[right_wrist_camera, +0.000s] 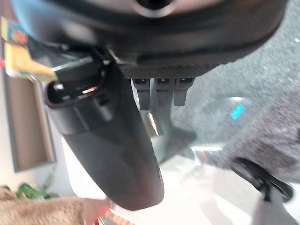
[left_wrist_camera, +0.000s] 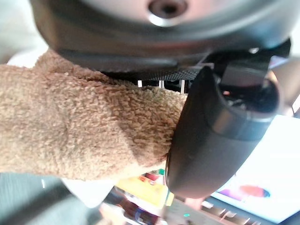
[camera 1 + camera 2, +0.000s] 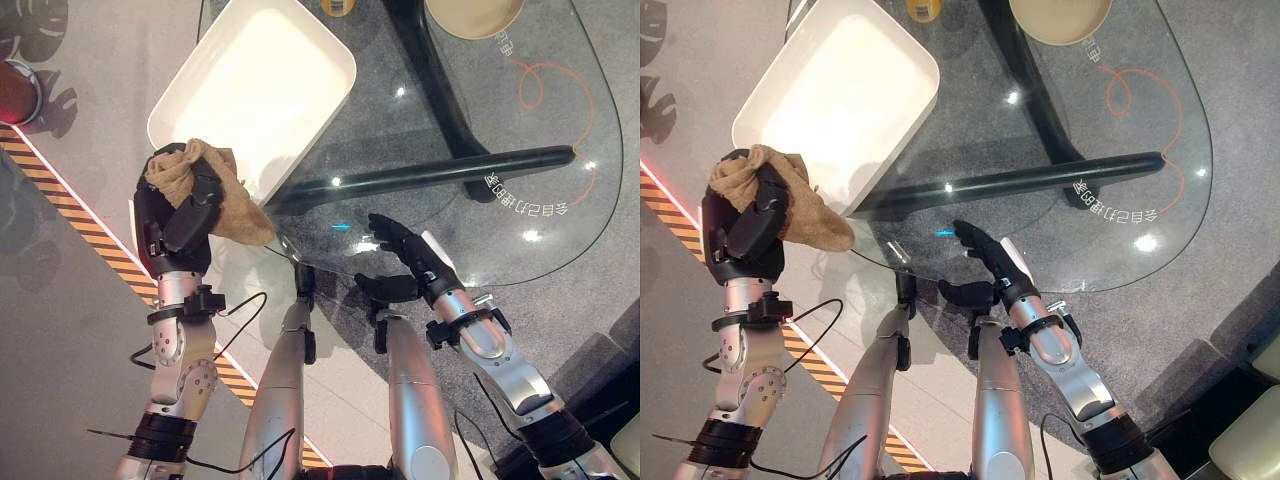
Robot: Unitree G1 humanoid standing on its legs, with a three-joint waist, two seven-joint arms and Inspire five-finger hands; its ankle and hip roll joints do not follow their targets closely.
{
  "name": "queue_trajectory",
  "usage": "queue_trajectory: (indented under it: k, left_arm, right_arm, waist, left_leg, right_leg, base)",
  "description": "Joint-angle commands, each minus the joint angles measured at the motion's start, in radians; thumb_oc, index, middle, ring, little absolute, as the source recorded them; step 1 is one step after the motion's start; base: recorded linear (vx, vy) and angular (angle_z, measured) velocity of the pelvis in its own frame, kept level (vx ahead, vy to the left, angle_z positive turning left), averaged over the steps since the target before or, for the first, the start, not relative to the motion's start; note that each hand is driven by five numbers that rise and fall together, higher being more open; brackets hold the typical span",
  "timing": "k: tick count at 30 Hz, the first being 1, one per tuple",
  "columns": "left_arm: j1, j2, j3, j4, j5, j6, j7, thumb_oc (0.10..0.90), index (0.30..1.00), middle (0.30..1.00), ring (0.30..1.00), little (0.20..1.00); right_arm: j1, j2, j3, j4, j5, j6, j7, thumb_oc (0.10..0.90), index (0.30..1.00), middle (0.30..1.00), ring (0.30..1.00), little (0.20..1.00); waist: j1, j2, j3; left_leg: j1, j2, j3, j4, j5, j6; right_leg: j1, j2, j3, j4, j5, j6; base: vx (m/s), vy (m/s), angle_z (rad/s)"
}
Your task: Wipe the table with a cloth and put it in the basket.
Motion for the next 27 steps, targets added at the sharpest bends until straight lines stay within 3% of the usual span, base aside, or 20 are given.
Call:
queue_trajectory:
  k: [1,5,7,9,15,19,27]
  left_arm:
    - [-0.121,0.067,0.092,-0.154,0.206,-0.103,0.128,0.100,0.300,0.300,0.300,0.200]
    - [-0.199,0.136,0.097,-0.119,0.361,-0.018,0.267,0.100,0.300,0.300,0.300,0.200]
    - [-0.224,0.165,0.094,-0.102,0.450,0.018,0.336,0.100,0.300,0.300,0.300,0.200]
    - [-0.250,0.208,0.086,-0.081,0.550,0.069,0.408,0.100,0.300,0.300,0.300,0.200]
    - [-0.344,0.309,0.060,-0.004,0.632,0.144,0.512,0.100,0.300,0.300,0.300,0.200]
    - [-0.391,0.340,0.038,0.021,0.640,0.166,0.538,0.100,0.300,0.300,0.300,0.200]
    - [-0.527,0.374,-0.051,0.136,0.702,0.283,0.563,0.100,0.300,0.300,0.300,0.200]
  right_arm:
    - [-0.044,-0.037,0.042,-0.038,0.043,0.007,0.063,0.800,0.900,0.900,0.900,0.900]
    - [-0.105,-0.057,0.121,-0.001,0.032,0.151,0.180,0.800,0.900,0.900,0.900,0.900]
    - [-0.127,-0.071,0.152,0.015,0.055,0.188,0.217,0.800,0.900,0.900,0.900,0.900]
    - [-0.141,-0.087,0.182,0.035,0.083,0.201,0.232,0.800,0.900,0.900,0.900,0.900]
    - [-0.171,-0.119,0.225,0.098,0.138,0.197,0.252,0.800,0.900,0.900,0.900,0.900]
    - [-0.190,-0.132,0.236,0.115,0.159,0.200,0.256,0.800,0.900,0.900,0.900,0.900]
    - [-0.256,-0.133,0.254,0.129,0.204,0.260,0.267,0.800,0.900,0.900,0.900,0.900]
  waist:
    - [-0.006,0.037,-0.028]
    - [-0.007,0.039,-0.028]
    - [-0.007,0.040,-0.028]
    - [-0.008,0.041,-0.028]
    - [-0.019,0.046,-0.028]
    - [-0.025,0.048,-0.028]
    - [-0.047,0.050,-0.028]
  left_leg:
    - [-0.053,-0.091,-0.031,0.199,-0.123,0.055]
    - [-0.077,-0.089,-0.023,0.213,-0.124,0.051]
    - [-0.083,-0.089,-0.019,0.213,-0.124,0.050]
    - [-0.091,-0.086,-0.014,0.216,-0.124,0.049]
    - [-0.121,-0.082,0.007,0.226,-0.124,0.047]
    - [-0.131,-0.082,0.015,0.228,-0.125,0.048]
    - [-0.187,-0.082,0.039,0.251,-0.132,0.047]
  right_leg:
    - [0.052,0.078,0.029,-0.262,0.157,-0.023]
    - [0.024,0.072,0.030,-0.258,0.162,-0.026]
    - [0.015,0.070,0.031,-0.260,0.164,-0.026]
    - [0.005,0.070,0.034,-0.259,0.166,-0.027]
    - [-0.033,0.067,0.045,-0.258,0.178,-0.022]
    - [-0.050,0.066,0.051,-0.260,0.186,-0.019]
    - [-0.117,0.061,0.064,-0.261,0.212,-0.007]
  base:
    - [0.02,0.054,0.01]
    - [0.02,0.077,0.00]
    - [0.02,0.071,-0.03]
    - [0.02,0.075,-0.03]
    - [0.02,0.095,-0.01]
    - [0.01,0.071,0.00]
    - [0.02,0.083,-0.01]
